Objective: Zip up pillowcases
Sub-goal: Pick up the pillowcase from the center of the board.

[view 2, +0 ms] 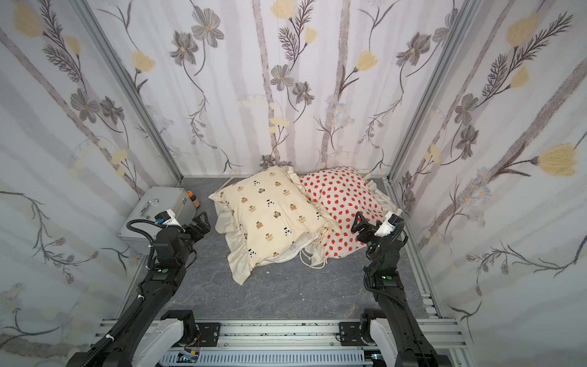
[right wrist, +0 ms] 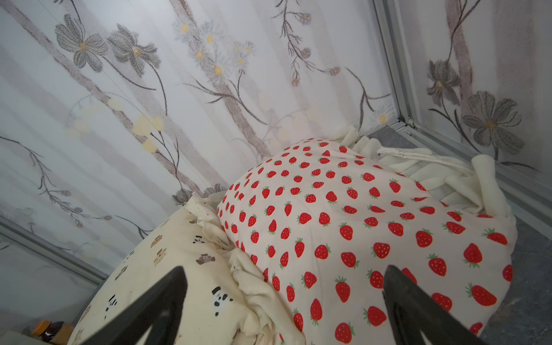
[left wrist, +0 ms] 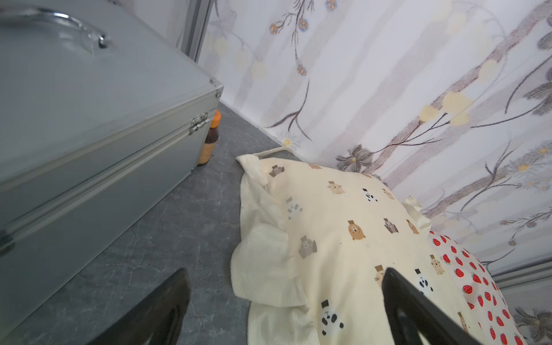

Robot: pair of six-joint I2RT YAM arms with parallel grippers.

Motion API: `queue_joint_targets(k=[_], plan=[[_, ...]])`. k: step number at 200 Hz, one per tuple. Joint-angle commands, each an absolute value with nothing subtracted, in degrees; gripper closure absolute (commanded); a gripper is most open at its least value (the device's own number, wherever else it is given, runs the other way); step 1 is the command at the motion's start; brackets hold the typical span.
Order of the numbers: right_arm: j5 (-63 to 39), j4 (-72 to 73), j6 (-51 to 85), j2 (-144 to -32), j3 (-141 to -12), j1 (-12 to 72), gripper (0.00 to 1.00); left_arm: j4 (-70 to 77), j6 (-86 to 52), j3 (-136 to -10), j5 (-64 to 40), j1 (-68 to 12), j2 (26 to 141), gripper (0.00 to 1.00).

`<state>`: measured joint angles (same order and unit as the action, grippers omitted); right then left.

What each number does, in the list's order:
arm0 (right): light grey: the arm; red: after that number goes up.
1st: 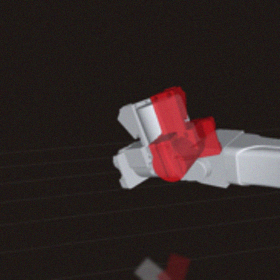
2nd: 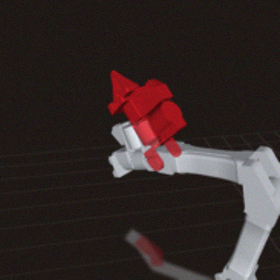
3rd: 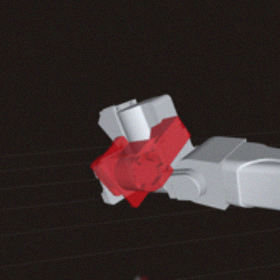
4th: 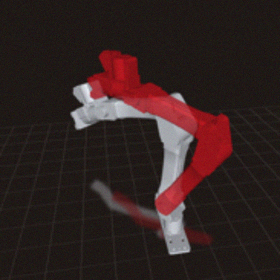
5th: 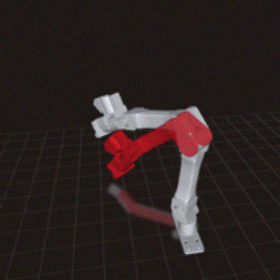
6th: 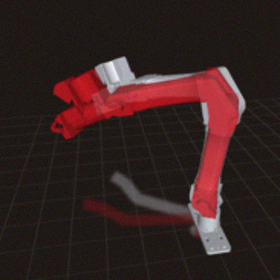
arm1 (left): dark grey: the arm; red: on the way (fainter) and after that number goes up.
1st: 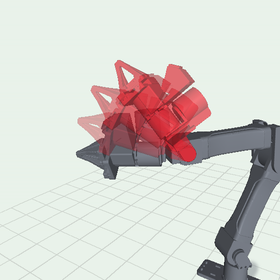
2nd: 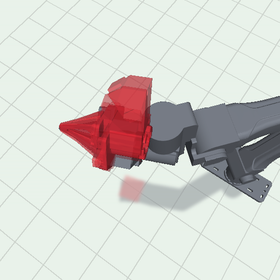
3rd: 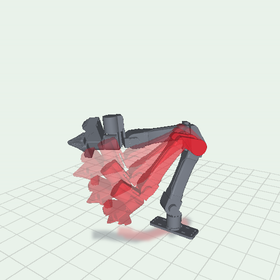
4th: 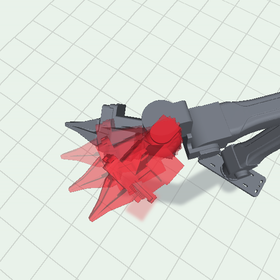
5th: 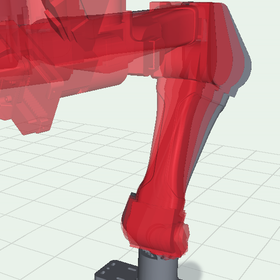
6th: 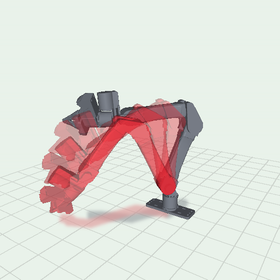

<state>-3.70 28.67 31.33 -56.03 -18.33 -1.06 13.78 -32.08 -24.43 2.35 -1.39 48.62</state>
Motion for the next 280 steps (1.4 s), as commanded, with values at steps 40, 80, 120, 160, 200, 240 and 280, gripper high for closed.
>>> queue_joint_targets(k=[40, 80, 120, 160, 200, 240, 280], plan=[[-1.7, 15.4, 35.0, -58.2, -24.8, 12.0, 0.00, -2.2, -37.5, -26.0, -5.5, -3.0, 42.5, 0.00], [3.4, 10.6, 37.1, -62.9, -29.5, 25.5, 0.00, -10.0, -38.8, -26.5, -4.0, -10.6, 39.7, 0.00], [8.3, 8.1, 38.5, -69.1, -33.3, 39.3, 0.00, -18.8, -39.9, -27.2, -1.1, -20.1, 39.9, 0.00], [9.0, 8.8, 41.8, -77.6, -36.2, 50.9, 0.00, -26.6, -41.3, -27.6, 1.0, -27.7, 40.6, 0.00], [8.8, 12.9, 44.8, -84.4, -36.7, 57.3, 0.00, -28.6, -41.5, -27.0, 1.5, -33.8, 43.9, 0.07], [8.3, 19.2, 47.5, -87.3, -34.1, 60.2, 0.00, -25.3, -38.9, -28.3, 1.7, -38.4, 49.5, 0.11], [5.6, 22.9, 49.3, -90.0, -34.0, 60.3, 0.00, -23.4, -37.7, -31.1, 2.5, -40.2, 57.4, 0.15]])
